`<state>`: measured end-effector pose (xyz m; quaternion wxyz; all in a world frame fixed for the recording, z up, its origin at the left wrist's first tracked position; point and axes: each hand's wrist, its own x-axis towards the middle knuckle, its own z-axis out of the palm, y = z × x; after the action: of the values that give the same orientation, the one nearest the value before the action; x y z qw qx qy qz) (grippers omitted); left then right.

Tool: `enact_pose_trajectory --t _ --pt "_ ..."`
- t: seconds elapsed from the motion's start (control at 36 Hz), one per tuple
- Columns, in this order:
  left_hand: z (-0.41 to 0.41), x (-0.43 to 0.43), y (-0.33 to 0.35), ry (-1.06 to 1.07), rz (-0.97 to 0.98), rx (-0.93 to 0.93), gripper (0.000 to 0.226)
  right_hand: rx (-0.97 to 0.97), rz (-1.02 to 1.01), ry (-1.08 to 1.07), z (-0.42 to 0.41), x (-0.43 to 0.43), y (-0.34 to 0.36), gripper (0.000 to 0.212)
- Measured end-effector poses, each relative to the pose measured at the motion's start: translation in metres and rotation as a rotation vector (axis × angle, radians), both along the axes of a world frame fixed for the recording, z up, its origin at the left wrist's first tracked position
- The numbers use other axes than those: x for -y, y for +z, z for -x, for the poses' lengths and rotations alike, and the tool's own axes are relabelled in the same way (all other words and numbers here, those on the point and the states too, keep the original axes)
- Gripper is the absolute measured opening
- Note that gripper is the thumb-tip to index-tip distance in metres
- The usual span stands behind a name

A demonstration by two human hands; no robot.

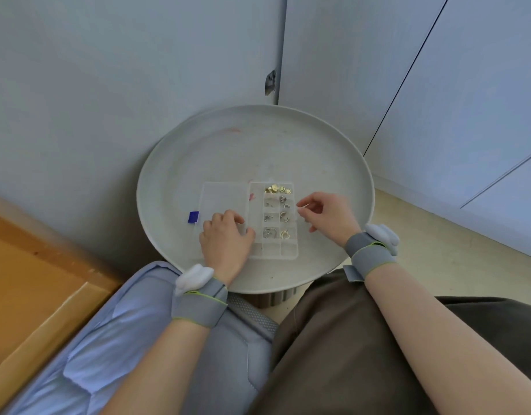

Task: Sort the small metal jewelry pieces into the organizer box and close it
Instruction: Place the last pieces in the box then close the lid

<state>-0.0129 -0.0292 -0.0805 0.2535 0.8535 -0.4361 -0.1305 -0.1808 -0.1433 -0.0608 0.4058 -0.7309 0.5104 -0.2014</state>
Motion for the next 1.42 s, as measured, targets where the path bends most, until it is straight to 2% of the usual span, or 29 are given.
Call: enact_pose_trajectory --t 0.33,0.53,0.72,0.89,1.11,1.19,1.31,1.42 --pt "-0.011 0.009 0.002 -0.017 0.042 0.069 0.02 -0.07 0.139 -0.043 0.011 0.003 -0.006 0.016" --pt "-0.023 0.025 0.008 -0.182 0.023 0.142 0.019 -0.173 0.246 -0.065 0.011 0.006 -0.009 0.031" --pt "-0.035 0.04 0.006 -0.276 0.072 0.138 0.018 -0.206 0.216 -0.049 0.011 0.003 -0.01 0.023" --pt "-0.035 0.047 0.005 -0.309 0.112 0.153 0.019 -0.2 0.112 -0.051 0.012 -0.002 -0.003 0.016" --pt "-0.032 0.049 0.001 -0.358 0.15 0.192 0.02 -0.32 0.091 -0.047 0.01 -0.005 0.0 0.011" --pt "-0.035 0.048 0.0 -0.285 0.196 0.122 0.024 -0.254 0.079 -0.119 0.009 -0.001 0.001 0.014" --pt "-0.045 0.049 -0.005 -0.162 0.161 -0.04 0.039 -0.15 0.035 -0.224 0.007 0.004 -0.001 0.018" --pt "-0.051 0.047 -0.005 -0.092 0.17 -0.217 0.038 -0.023 -0.094 -0.267 0.0 0.008 -0.005 0.021"
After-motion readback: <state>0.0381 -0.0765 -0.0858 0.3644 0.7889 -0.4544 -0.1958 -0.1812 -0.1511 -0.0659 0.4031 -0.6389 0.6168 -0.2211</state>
